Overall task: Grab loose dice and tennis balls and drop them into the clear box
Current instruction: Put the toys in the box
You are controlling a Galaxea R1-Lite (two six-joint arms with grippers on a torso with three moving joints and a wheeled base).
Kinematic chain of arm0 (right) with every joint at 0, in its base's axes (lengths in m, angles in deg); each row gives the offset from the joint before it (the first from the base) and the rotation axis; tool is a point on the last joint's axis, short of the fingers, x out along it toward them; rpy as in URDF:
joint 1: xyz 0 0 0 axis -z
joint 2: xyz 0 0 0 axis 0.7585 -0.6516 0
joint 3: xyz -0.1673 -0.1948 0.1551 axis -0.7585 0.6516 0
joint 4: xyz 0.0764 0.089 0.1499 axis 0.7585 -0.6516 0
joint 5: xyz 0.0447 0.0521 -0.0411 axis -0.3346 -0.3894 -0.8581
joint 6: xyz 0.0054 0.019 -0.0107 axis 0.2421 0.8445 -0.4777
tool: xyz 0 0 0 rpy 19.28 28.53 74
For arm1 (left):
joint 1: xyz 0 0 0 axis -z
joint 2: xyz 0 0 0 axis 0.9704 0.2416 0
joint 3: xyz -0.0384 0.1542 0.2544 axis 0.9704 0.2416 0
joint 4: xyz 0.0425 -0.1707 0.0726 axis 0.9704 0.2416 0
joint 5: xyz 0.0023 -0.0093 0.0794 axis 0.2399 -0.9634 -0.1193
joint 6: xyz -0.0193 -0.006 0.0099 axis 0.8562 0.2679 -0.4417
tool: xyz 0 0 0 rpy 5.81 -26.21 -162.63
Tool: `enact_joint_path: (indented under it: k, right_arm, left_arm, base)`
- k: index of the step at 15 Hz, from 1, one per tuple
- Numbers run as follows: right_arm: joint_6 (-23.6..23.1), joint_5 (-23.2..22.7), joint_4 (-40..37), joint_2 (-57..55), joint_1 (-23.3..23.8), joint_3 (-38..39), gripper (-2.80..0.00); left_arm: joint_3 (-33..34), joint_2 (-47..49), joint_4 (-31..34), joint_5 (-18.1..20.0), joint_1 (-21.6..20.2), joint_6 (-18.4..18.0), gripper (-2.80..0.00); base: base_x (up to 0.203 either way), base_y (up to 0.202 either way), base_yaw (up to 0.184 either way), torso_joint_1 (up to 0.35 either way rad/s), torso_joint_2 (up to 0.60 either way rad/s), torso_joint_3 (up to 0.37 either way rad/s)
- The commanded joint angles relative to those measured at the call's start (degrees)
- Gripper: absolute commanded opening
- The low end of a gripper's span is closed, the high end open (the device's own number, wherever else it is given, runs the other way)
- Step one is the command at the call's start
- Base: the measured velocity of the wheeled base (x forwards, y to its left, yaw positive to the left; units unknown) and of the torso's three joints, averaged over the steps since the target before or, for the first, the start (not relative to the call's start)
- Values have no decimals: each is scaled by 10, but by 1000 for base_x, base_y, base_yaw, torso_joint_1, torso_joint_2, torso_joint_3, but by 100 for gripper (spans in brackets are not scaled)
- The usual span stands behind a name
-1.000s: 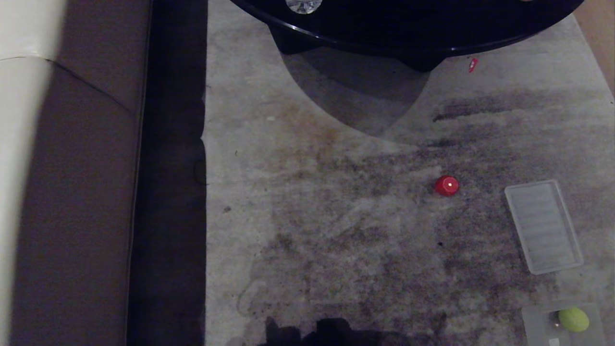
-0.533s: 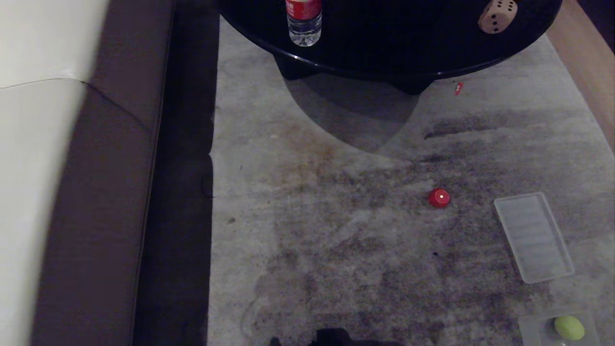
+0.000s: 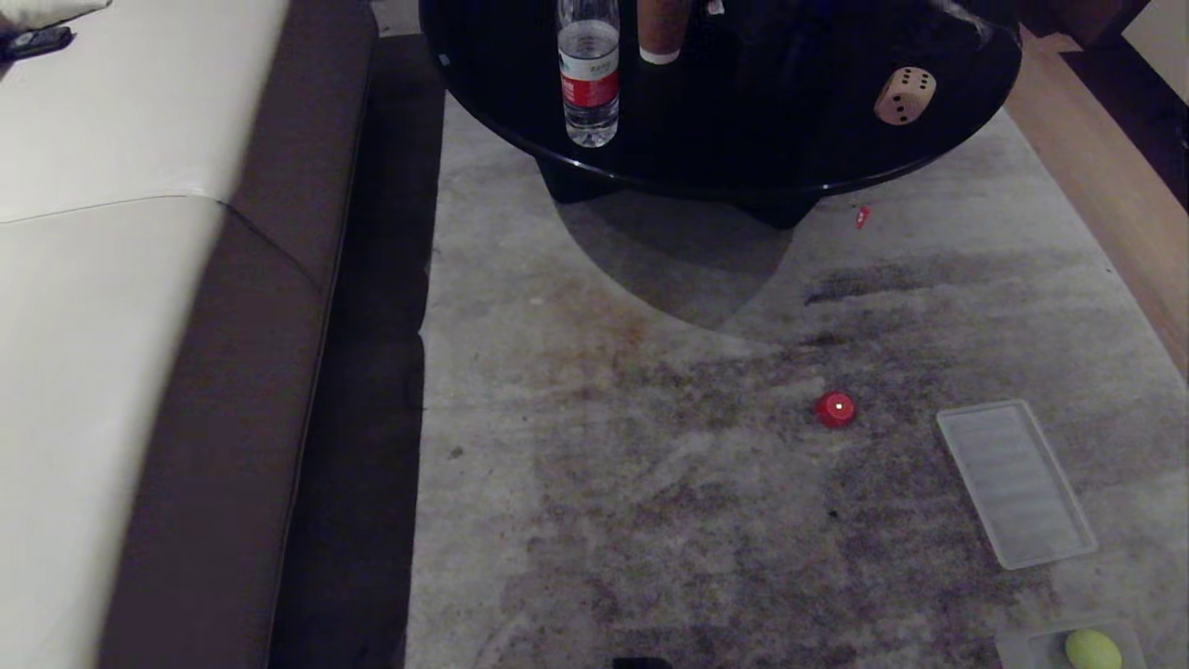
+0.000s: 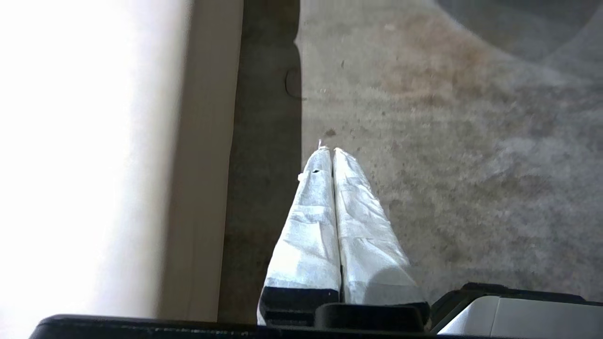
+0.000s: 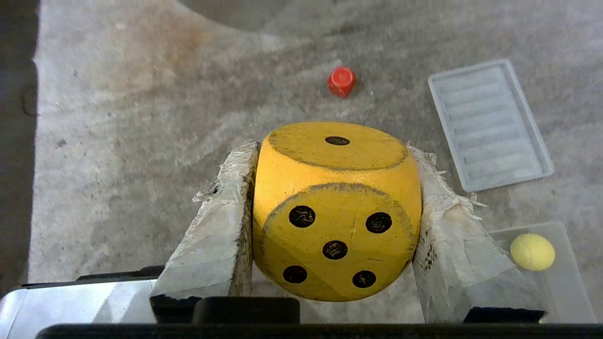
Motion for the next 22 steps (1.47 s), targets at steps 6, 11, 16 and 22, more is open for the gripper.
enact_joint_path:
  k: [6,11,16,22]
  right_arm:
    - [0,0,0,-1,0,-1,-280]
    - [0,0,0,-1,0,-1,-280]
    - [0,0,0,-1,0,0,-280]
    - [0,0,0,-1,0,0,-280]
  left_arm:
    - [1,1,-1,-1,0,2,-280]
    - [1,1,-1,-1,0,2,-280]
    - [1,1,-1,-1,0,2,-280]
    - [1,1,-1,-1,0,2,-280]
  base:
    - [0,0,0,0,0,204]
    - [0,0,0,5,2,201]
    - [0,0,0,2,1,198]
    - [0,0,0,4,4,201]
